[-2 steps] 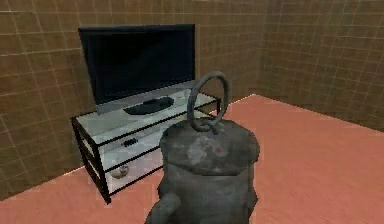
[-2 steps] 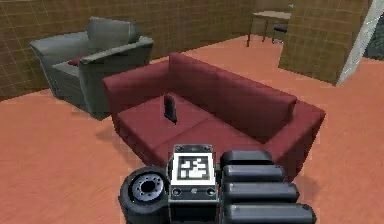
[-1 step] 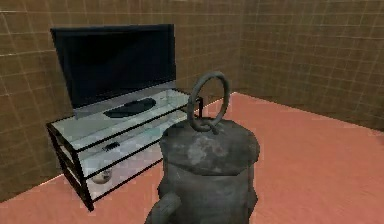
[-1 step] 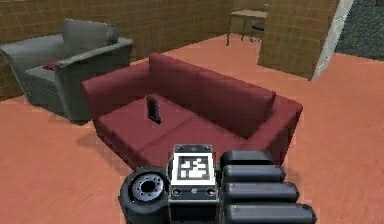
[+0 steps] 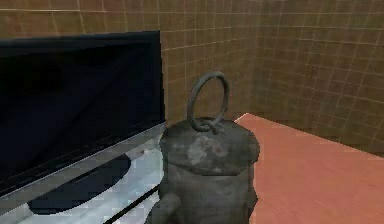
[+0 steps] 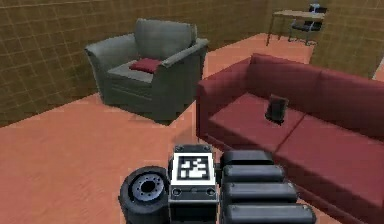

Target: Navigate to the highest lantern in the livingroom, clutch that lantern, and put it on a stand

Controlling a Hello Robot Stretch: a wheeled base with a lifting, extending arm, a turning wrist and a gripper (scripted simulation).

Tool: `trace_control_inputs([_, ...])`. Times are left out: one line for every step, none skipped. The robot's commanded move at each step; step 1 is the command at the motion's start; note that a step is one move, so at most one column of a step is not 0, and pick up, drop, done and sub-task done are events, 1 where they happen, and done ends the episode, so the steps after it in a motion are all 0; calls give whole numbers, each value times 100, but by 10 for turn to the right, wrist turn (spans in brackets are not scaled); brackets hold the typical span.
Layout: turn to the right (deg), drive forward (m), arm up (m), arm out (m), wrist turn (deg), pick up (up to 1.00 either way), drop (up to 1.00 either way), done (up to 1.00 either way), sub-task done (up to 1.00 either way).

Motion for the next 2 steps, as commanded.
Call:
trace_control_inputs([90, 0, 0, 0, 0, 0, 0, 0, 0])
trace_control_inputs([0, 25, 0, 0, 0, 0, 0, 0, 0])
